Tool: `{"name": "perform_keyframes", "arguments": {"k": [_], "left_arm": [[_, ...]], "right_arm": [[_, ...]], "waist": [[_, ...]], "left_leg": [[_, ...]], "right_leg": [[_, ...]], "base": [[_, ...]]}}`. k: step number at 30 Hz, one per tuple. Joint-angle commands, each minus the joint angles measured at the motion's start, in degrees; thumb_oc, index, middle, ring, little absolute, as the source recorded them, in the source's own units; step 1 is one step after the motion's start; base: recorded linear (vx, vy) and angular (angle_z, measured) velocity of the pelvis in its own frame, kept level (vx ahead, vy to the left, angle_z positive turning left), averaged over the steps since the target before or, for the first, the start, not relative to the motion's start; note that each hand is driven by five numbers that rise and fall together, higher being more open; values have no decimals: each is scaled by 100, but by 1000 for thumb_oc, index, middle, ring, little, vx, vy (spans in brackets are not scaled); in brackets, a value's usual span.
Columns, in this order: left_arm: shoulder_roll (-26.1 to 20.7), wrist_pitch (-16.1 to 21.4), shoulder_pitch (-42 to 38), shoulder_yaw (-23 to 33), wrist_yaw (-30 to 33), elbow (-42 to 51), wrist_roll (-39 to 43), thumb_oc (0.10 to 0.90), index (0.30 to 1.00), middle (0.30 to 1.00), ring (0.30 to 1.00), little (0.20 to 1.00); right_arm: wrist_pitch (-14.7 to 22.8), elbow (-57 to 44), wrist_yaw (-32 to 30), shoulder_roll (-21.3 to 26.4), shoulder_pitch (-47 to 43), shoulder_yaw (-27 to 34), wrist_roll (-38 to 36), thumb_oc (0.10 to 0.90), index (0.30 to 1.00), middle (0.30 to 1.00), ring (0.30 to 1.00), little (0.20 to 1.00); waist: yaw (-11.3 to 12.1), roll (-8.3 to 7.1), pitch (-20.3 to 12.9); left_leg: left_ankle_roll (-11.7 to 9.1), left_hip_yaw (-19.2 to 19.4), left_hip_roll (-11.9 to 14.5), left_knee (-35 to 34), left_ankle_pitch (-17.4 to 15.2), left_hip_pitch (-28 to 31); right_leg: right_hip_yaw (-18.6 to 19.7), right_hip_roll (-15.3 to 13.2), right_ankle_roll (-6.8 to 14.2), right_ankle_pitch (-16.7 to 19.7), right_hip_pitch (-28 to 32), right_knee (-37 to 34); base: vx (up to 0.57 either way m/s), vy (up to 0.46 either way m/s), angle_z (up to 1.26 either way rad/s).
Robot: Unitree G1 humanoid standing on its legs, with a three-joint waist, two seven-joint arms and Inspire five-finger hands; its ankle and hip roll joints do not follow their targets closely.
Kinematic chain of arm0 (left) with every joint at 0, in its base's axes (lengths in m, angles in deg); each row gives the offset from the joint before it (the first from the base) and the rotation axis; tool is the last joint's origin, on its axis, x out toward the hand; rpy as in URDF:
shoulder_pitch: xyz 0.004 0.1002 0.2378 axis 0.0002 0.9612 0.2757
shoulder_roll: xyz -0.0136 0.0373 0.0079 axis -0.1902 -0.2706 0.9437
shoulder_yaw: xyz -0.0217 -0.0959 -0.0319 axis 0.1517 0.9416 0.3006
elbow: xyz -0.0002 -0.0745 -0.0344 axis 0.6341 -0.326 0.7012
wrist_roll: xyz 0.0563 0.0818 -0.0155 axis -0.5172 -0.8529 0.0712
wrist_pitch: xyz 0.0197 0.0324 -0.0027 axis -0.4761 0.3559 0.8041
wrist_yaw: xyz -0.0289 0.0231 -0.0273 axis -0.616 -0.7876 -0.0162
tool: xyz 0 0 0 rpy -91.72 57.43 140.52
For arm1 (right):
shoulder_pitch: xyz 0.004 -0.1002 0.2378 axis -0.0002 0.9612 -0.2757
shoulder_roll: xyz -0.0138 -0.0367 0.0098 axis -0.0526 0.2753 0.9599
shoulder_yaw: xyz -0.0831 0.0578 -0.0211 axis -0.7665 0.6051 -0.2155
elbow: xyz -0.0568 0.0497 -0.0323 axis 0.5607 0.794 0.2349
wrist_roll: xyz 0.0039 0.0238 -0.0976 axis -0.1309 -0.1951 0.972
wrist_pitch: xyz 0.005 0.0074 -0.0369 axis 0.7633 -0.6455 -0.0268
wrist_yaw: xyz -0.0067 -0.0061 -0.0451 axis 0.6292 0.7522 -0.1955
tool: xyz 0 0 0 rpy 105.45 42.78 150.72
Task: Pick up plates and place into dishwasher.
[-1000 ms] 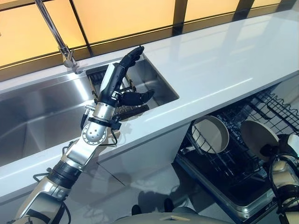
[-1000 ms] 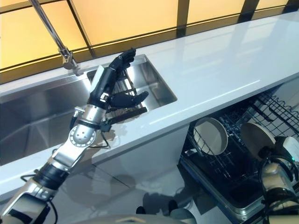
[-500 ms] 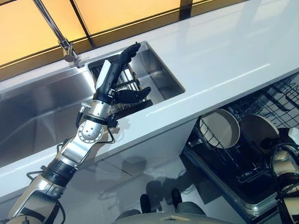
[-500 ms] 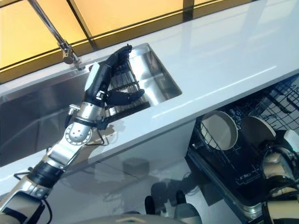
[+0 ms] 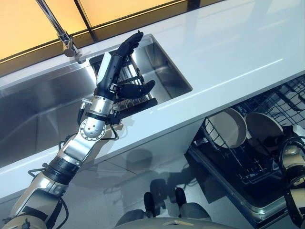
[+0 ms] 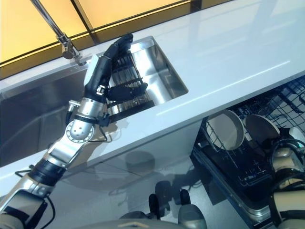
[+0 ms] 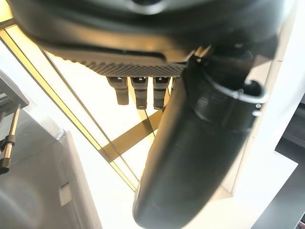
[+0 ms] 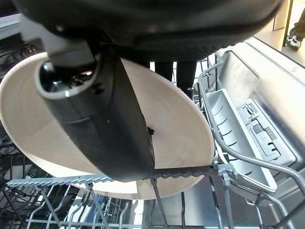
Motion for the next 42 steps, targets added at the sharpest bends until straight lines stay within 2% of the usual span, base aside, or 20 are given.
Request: {"name": "perform_keyframes", "arguments": {"k": [1,13,21,28,37,42], "left_arm": [[-179,572,-994,-66,258,392,109,800,900,900,900,900],[-36,762,-748,-37,291,273,-71,800,900,900,900,900],[9,889,-576,-8,265,224,-124,800,900,900,900,900],[68,921,-412,61,168,247,-124,800,900,900,900,900],[45,923,-382,66,167,183,-140,800,900,900,900,900],[43,931,-322,106,190,190,-194,800,900,900,900,900]], "right_arm": [[247,50,-140,206,-257,-223,-104,800,900,900,900,900],[140,-822,-574,386,161,104,230,800,900,900,900,900],[-17,-1504,-619,637,756,444,664,800,900,900,900,900],[-128,-1746,-634,788,1247,871,656,800,900,900,900,900],[-160,-1900,-718,949,1428,1149,690,800,900,900,900,900],[-179,-2039,-1102,979,1606,1390,635,800,900,900,900,900]], "waist": [[68,-136,-210],[-49,-314,-351],[-178,-442,-501],[-267,-534,-582],[-328,-569,-618],[-362,-588,-648]], "left_leg": [[151,40,-238,37,-949,126],[163,140,-203,37,-998,241],[174,235,-182,37,-1032,311],[182,304,-153,37,-1064,381],[177,375,-132,37,-1063,368],[174,375,-131,37,-1060,358]], "right_leg": [[-82,378,47,-456,105,34],[52,443,52,-455,188,34],[171,493,68,-450,234,34],[287,524,86,-447,280,34],[380,550,102,-422,248,34],[421,567,101,-418,236,34]], "base": [[0,0,0],[1,5,-1],[9,20,-2],[27,18,-12],[8,8,-4],[0,0,0]]}}
